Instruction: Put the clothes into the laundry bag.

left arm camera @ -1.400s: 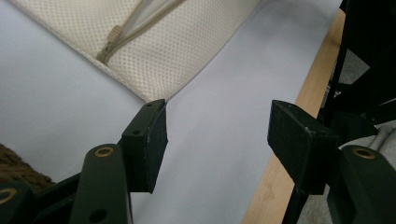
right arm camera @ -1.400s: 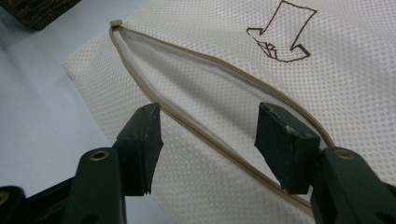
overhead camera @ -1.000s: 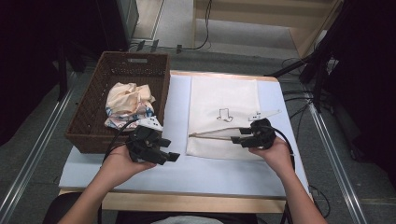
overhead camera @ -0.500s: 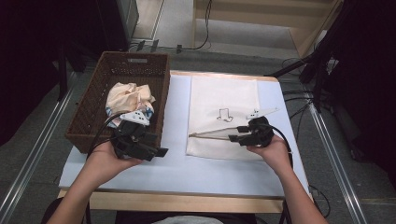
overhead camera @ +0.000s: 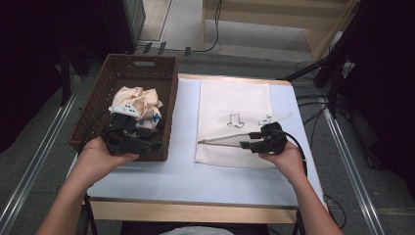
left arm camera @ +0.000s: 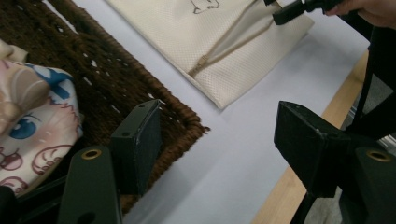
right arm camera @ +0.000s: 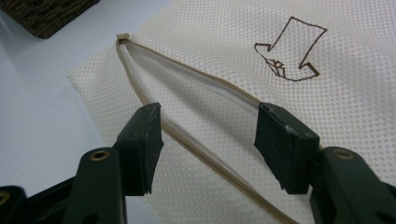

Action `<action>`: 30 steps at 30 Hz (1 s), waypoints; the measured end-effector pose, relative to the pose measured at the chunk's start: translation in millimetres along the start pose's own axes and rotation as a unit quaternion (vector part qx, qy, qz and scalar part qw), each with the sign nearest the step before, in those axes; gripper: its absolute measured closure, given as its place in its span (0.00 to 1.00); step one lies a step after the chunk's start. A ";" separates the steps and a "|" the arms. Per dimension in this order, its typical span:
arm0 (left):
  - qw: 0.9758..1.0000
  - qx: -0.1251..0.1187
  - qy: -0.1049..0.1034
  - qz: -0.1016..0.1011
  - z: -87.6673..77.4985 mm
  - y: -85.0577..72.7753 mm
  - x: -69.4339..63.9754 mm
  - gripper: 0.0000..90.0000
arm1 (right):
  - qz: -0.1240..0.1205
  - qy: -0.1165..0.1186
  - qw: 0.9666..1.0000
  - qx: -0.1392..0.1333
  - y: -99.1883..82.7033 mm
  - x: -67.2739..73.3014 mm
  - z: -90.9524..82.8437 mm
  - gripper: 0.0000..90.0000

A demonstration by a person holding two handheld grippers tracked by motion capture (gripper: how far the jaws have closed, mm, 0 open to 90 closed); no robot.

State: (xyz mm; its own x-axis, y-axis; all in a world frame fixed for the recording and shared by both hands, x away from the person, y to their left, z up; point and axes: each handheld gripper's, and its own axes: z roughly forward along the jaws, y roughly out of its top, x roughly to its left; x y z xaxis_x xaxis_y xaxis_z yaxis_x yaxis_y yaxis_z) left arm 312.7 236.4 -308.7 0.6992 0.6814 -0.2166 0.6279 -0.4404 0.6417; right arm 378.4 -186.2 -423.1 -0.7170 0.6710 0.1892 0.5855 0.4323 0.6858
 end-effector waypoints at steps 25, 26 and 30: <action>0.997 -0.019 0.068 -0.025 -3.6 25.1 74.2 0.35 | -0.004 -0.001 1.000 -0.003 -0.9 0.2 -1.5 0.47; 0.996 -0.013 0.079 -0.024 -3.4 26.1 76.0 0.35 | -0.004 -0.001 1.000 -0.003 -1.1 0.2 -1.5 0.47; 0.995 -0.001 0.097 -0.014 -1.4 29.7 85.6 0.34 | -0.001 -0.002 1.000 -0.001 -1.2 0.1 -0.9 0.47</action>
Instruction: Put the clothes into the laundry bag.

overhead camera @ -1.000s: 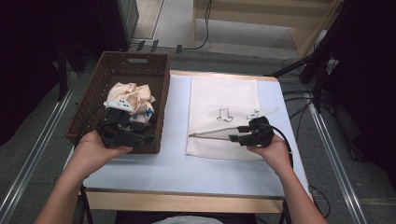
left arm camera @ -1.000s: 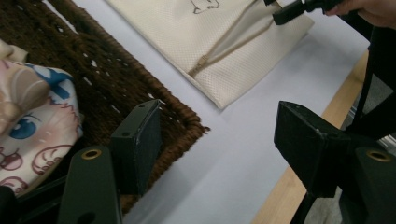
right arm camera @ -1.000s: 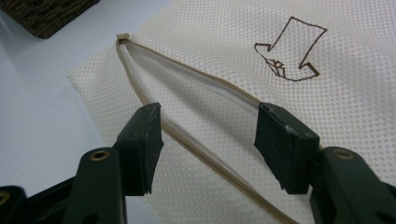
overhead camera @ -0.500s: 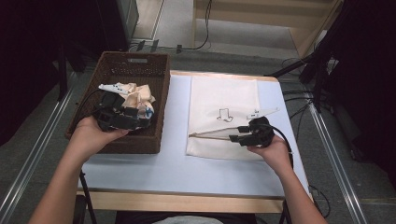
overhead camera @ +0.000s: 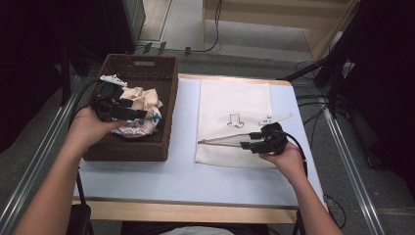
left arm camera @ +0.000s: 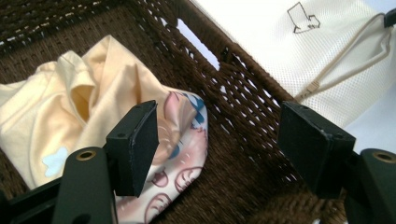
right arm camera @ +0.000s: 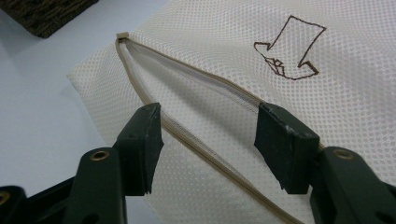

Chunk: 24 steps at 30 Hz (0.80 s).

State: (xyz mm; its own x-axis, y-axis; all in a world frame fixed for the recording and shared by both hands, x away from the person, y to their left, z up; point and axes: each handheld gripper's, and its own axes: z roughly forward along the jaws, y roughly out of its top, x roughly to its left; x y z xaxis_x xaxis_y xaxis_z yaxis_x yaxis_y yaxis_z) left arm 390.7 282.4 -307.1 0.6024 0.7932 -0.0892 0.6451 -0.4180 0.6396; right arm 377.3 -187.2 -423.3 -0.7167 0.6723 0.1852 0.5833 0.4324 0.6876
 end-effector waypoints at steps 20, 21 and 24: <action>0.989 0.037 0.062 -0.129 52.8 3.3 65.0 0.00 | -0.005 -0.003 1.000 0.001 0.1 0.6 -0.5 0.47; 0.989 0.038 0.061 -0.129 55.5 3.7 64.9 0.00 | -0.004 -0.003 1.000 0.002 0.0 0.5 -0.5 0.47; 0.989 0.046 0.054 -0.131 64.8 6.1 62.2 0.00 | -0.002 -0.004 1.000 0.003 0.1 0.4 0.2 0.47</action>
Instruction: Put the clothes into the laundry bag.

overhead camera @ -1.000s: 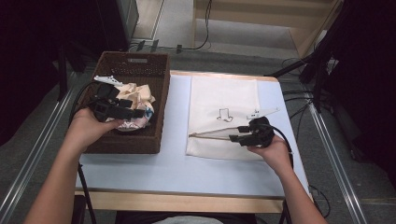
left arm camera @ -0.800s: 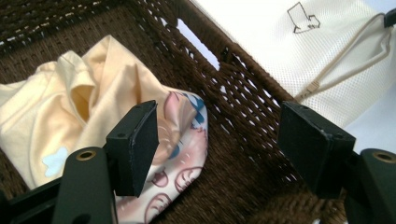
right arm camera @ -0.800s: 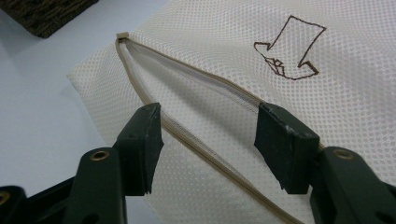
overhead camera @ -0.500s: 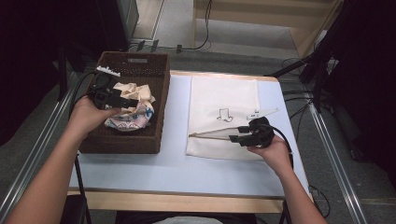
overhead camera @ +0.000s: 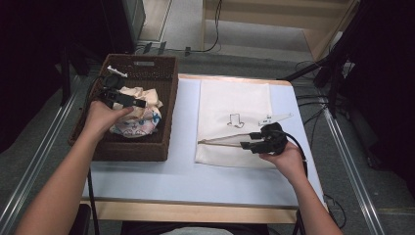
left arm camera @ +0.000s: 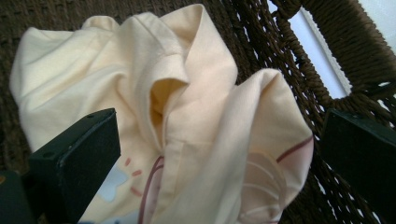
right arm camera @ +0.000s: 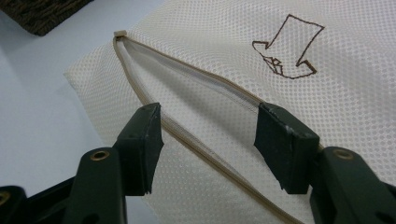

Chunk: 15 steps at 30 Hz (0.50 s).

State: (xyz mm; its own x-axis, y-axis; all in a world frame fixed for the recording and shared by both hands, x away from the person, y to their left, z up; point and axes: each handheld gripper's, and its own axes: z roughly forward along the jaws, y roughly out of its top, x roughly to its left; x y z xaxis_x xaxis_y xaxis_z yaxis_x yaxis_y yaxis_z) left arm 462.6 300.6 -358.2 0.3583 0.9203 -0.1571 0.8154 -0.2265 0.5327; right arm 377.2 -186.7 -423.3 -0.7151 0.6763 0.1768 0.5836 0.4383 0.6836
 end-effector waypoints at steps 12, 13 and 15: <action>0.997 0.053 0.053 -0.006 42.7 -1.7 6.8 0.00 | -0.005 0.000 1.000 0.002 -0.3 0.9 0.2 0.47; 0.997 0.056 0.050 -0.009 45.1 -2.3 9.7 0.00 | -0.004 -0.002 1.000 0.003 -0.4 1.0 0.0 0.47; 0.996 0.056 0.064 -0.026 49.9 -3.7 16.0 0.00 | -0.006 -0.004 1.000 0.000 -0.2 0.6 0.2 0.47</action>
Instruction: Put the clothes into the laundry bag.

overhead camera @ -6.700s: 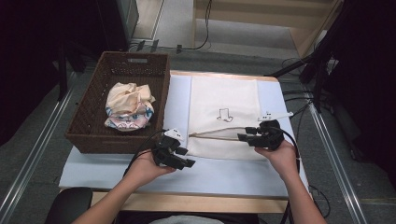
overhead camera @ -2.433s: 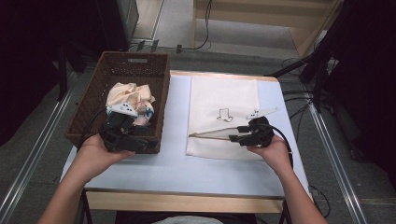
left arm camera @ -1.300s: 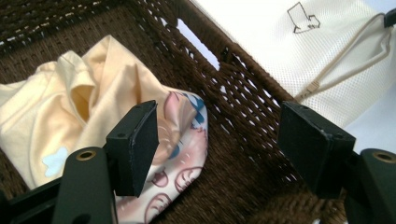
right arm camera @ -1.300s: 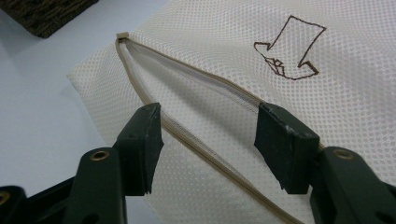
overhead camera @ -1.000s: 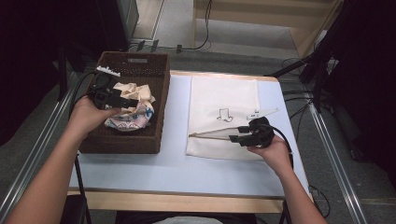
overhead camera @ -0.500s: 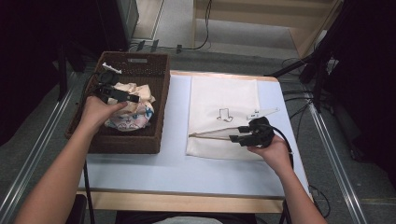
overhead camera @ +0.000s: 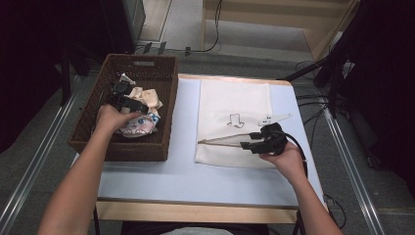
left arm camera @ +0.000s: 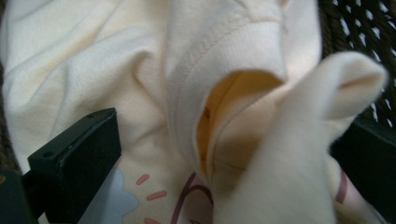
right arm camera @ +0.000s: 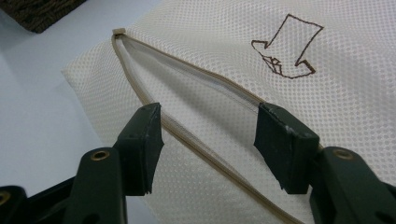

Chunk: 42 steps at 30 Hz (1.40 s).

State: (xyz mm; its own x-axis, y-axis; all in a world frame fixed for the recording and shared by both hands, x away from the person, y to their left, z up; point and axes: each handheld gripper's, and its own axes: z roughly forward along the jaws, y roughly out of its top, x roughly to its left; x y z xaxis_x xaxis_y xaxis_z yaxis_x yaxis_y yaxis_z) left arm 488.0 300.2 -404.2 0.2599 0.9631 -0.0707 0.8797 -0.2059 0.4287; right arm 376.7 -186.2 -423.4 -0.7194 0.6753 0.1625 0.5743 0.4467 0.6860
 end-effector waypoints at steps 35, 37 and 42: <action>1.000 0.005 0.010 -0.029 30.5 -9.4 4.7 0.00 | -0.011 -0.004 1.000 0.018 -1.8 0.8 4.6 0.47; 1.000 0.005 0.018 -0.024 31.8 -9.8 3.2 0.00 | -0.011 -0.004 1.000 0.018 -1.7 1.2 5.1 0.47; 0.999 0.013 0.034 -0.024 34.2 -7.2 0.3 0.00 | -0.012 -0.002 1.000 0.020 -2.6 1.7 5.0 0.47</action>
State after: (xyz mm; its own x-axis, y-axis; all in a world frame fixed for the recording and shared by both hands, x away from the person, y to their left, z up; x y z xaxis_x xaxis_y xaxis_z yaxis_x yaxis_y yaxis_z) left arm 495.3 296.1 -438.1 0.1903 0.9813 -0.0296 0.9010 -0.1626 0.4022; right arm 376.0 -183.3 -428.5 -0.7310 0.6671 0.1437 0.5729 0.4855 0.6604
